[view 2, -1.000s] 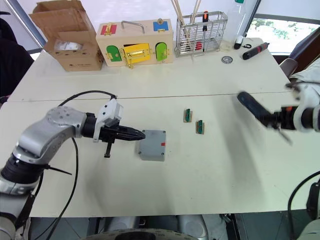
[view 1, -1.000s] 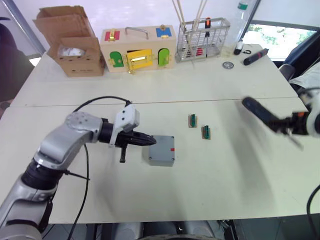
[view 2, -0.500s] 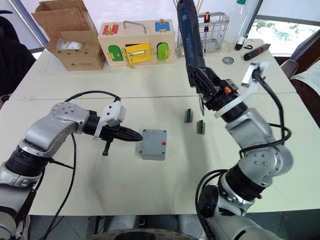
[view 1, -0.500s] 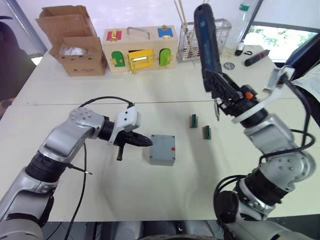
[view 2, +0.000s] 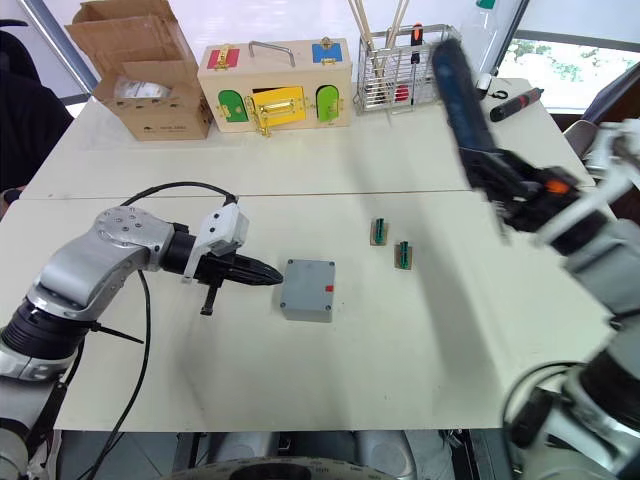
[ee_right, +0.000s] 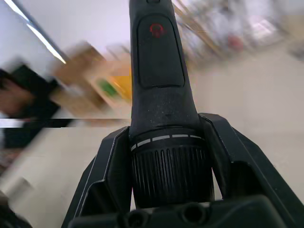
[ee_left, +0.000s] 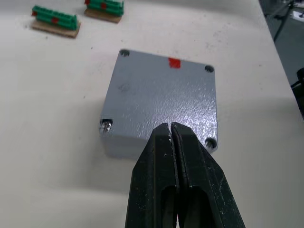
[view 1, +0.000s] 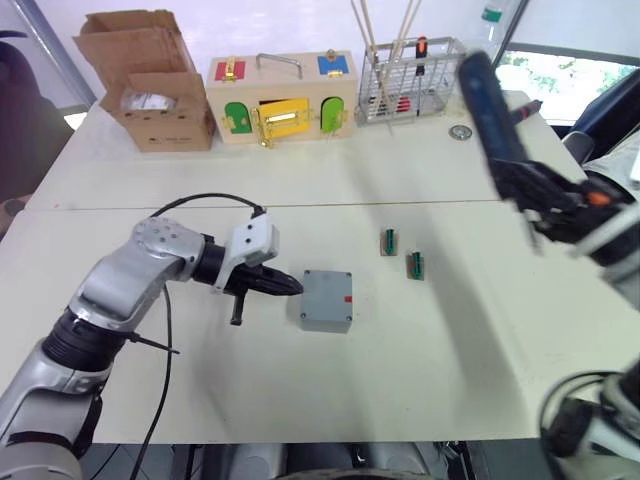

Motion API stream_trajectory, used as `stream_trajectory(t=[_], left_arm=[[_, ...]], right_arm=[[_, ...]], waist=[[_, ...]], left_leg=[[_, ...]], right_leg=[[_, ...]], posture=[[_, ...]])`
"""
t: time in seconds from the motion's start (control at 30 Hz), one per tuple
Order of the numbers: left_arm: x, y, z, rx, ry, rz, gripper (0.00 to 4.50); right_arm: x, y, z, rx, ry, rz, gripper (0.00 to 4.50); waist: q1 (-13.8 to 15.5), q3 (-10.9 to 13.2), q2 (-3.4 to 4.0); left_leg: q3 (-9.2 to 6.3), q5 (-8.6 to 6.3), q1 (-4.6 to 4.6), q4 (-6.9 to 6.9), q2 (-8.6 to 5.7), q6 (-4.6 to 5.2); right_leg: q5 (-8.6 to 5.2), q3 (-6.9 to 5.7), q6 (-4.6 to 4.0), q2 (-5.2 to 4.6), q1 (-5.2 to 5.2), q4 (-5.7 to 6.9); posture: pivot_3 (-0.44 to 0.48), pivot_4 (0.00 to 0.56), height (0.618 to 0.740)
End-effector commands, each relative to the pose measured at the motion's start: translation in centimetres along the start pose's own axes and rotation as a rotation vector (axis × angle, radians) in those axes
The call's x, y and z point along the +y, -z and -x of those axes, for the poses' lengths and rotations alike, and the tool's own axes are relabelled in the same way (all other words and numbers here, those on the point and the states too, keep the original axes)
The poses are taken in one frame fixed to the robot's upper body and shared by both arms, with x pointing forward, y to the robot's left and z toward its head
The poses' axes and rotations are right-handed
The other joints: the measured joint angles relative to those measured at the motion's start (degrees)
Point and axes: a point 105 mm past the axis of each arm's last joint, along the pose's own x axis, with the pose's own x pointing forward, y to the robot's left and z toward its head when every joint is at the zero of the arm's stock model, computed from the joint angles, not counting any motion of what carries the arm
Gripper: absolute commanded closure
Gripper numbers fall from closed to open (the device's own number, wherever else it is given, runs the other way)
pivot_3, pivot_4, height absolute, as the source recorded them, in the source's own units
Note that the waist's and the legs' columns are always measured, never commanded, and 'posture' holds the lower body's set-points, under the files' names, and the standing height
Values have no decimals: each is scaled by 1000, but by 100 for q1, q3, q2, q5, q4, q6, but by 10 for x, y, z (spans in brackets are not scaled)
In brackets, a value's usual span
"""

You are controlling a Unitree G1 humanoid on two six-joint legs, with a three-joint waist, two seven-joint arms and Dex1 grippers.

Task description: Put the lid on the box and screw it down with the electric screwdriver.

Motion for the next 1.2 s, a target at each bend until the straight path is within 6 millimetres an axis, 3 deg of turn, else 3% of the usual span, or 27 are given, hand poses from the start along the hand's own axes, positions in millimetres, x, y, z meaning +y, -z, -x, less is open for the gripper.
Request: stream_trajectory(t=[0.03,0.2,0.3,0.73,0.8,0.97,1.2], left_arm=[[-4,-18,-1,-37,10,-102,4500],[1,-33,-3,-90,-21,-144,4500],[2,-30,-1,-91,-50,-137,4500],[-3,-23,-2,-108,-113,-79,4500],[-4,-23,-3,-115,-117,-72,4500],[-5,-20,-4,-122,-123,-59,4500],[-7,-17,-8,-127,-128,-49,4500]], right_arm=[[4,13,18,165,-34,8,2542],[-32,66,26,496,181,-35,2542],[-43,83,25,585,243,-39,2542],[-64,123,29,805,287,95,2542],[-68,123,28,824,287,139,1646],[-75,113,26,893,242,301,150],[-75,111,33,1046,136,303,40]], waist=[[-43,0,-1],[-33,1,-1],[-13,0,0],[33,-2,-11],[30,-3,-18],[33,-1,-21],[15,-1,-20]], left_leg=[[7,0,2,2,5,1],[15,-4,38,8,20,8],[15,-4,42,10,18,8],[5,-4,41,17,15,8],[2,-4,45,17,15,8],[-1,-4,45,17,14,8],[-1,-5,42,13,13,10]], right_leg=[[0,7,0,6,-1,0],[1,25,-2,27,24,6],[1,25,-2,25,31,3],[1,15,-1,19,45,-13],[1,12,-1,18,52,-20],[2,7,0,14,59,-32],[2,3,0,10,53,-36]], posture=[[0,150,740],[0,150,740],[0,150,740],[0,150,740],[0,150,740],[0,150,740],[0,150,740]])
